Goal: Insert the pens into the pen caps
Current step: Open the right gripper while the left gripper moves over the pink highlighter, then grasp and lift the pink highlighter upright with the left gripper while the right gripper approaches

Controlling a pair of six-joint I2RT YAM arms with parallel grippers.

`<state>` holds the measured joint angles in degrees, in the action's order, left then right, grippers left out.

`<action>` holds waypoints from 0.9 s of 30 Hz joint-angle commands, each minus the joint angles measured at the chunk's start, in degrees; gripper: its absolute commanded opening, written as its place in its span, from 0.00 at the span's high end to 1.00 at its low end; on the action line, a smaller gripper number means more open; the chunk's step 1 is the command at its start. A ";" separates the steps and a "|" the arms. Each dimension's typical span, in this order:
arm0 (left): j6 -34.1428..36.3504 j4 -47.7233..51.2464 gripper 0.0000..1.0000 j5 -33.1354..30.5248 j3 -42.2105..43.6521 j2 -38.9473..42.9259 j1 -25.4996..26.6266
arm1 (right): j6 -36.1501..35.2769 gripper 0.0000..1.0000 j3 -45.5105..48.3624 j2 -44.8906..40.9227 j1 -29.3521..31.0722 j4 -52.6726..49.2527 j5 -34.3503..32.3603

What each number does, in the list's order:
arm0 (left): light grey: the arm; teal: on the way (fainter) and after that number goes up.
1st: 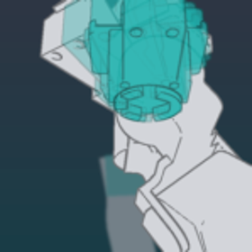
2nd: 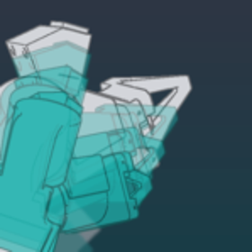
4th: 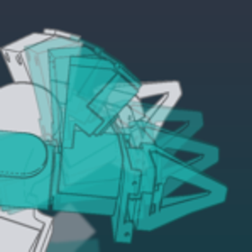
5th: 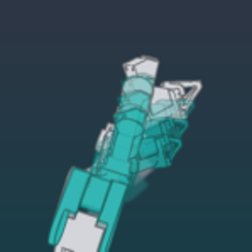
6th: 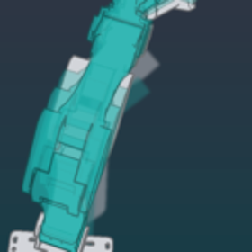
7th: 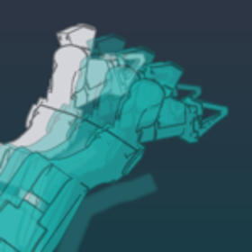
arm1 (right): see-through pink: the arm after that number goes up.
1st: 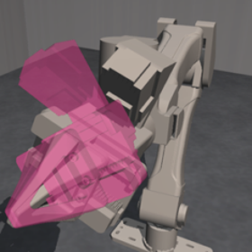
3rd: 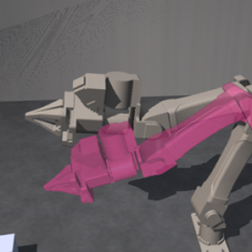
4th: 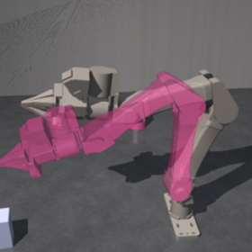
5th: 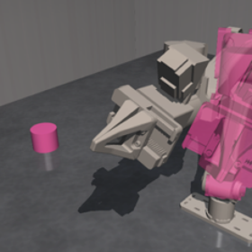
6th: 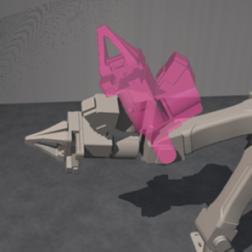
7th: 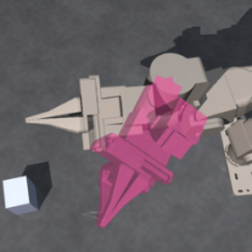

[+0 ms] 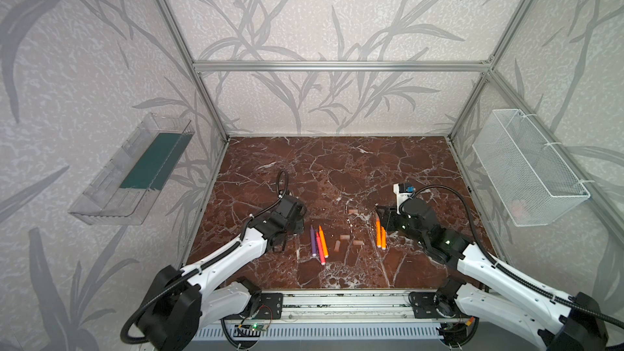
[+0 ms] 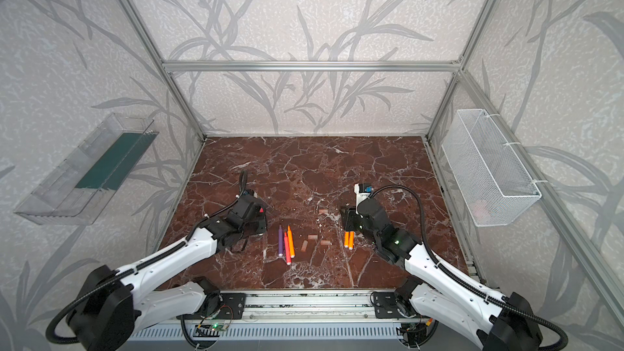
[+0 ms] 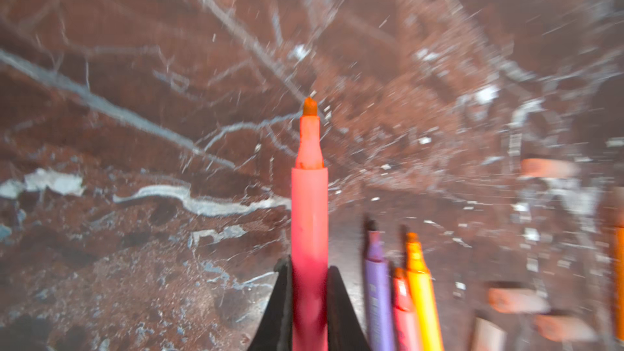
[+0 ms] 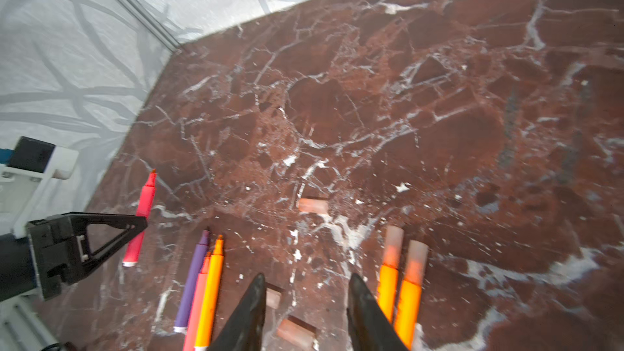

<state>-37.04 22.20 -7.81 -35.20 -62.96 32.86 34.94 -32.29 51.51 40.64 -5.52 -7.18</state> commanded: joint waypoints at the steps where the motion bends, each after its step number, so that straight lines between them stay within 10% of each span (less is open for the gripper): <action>1: 3.39 -0.98 0.90 3.71 0.76 6.46 -0.02 | 3.38 0.60 2.54 2.04 1.79 11.85 7.43; 11: 4.73 -10.10 0.90 18.65 5.00 15.85 1.22 | 14.40 0.62 0.41 25.06 10.03 42.29 14.52; 27: 6.92 -16.48 0.90 15.12 3.92 11.08 12.25 | 19.37 0.58 0.44 30.07 11.08 52.10 15.09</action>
<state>-31.42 7.88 8.62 -30.15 -51.29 44.34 53.17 -30.68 80.27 51.20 43.62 6.92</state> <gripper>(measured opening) 0.146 0.418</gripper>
